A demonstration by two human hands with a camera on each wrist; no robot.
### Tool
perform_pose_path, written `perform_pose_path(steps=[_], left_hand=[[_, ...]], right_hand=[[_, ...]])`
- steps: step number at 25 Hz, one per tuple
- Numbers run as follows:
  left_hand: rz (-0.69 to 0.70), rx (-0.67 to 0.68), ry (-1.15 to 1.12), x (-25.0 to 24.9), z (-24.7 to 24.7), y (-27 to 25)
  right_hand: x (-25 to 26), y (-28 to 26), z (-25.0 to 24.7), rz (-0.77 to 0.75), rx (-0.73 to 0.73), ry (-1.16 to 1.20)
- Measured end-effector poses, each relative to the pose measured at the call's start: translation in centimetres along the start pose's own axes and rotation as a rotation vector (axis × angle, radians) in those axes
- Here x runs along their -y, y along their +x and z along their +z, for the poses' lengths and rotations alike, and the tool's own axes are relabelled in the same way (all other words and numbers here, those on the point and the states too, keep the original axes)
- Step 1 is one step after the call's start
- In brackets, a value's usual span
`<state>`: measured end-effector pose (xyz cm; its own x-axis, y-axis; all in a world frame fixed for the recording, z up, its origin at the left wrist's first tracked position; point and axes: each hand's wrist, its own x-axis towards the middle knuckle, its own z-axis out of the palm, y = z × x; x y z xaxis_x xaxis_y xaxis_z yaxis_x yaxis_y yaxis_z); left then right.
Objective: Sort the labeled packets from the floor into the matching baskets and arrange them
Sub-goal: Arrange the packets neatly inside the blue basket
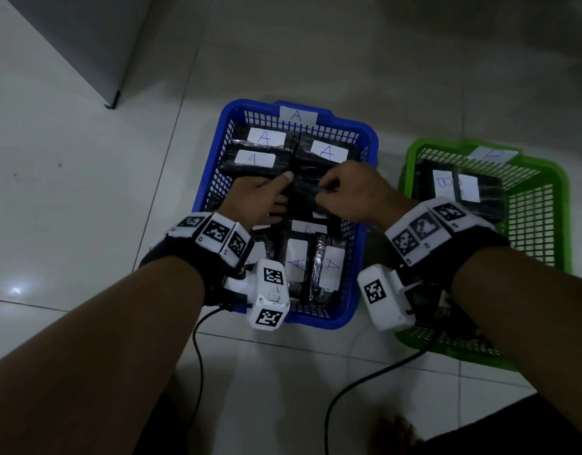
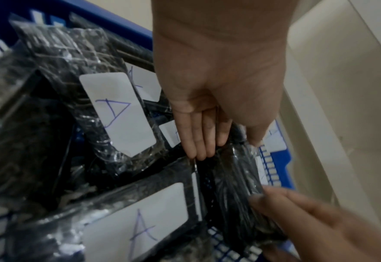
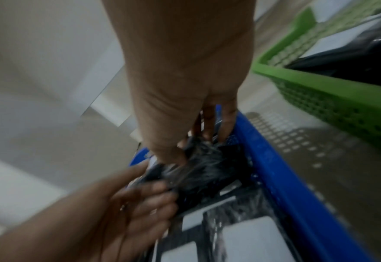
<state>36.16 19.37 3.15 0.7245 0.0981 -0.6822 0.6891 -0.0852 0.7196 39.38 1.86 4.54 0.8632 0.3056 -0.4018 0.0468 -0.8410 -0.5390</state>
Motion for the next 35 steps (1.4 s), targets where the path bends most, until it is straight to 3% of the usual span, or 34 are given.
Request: perform_pose_path(steps=[5, 8, 11, 14, 20, 22, 24, 28, 32, 35], left_hand=[[-0.186, 0.139, -0.212, -1.0, -0.7, -0.8], [-0.163, 0.143, -0.231, -0.7, -1.1, -1.0], [-0.121, 0.148, -0.242, 0.1, -1.8, -1.0], [-0.103, 0.138, -0.241, 0.5, -2.5, -1.2], [-0.076, -0.002, -0.046, 0.8, -3.6, -1.0], [-0.071, -0.047, -0.027, 0.9, -3.8, -1.0], [-0.074, -0.069, -0.043, 0.7, -4.2, -1.1], [-0.045, -0.132, -0.009, 0.5, -4.3, -1.2], [-0.013, -0.177, 0.037, 0.3, -4.3, -1.1], [0.007, -0.190, 0.071, 0.0, -4.6, -1.2]], right_hand=[[-0.2, -0.9, -0.5, -0.126, 0.046, 0.218], [-0.1, -1.3, -0.5, -0.088, 0.077, 0.364], [-0.3, -1.1, -0.9, -0.016, -0.005, 0.443], [-0.7, -0.6, -1.0, 0.013, -0.105, 0.323], [-0.8, -0.7, 0.3, -0.049, -0.031, -0.243], [-0.6, -0.8, 0.8, -0.042, -0.066, -0.285], [-0.3, -0.9, 1.0, -0.057, -0.149, -0.165], [0.5, -0.1, 0.0, 0.004, -0.307, 0.444], [0.9, 0.1, -0.1, 0.076, -0.212, 0.687], [1.0, -0.4, 0.6, 0.030, -0.145, 0.734]])
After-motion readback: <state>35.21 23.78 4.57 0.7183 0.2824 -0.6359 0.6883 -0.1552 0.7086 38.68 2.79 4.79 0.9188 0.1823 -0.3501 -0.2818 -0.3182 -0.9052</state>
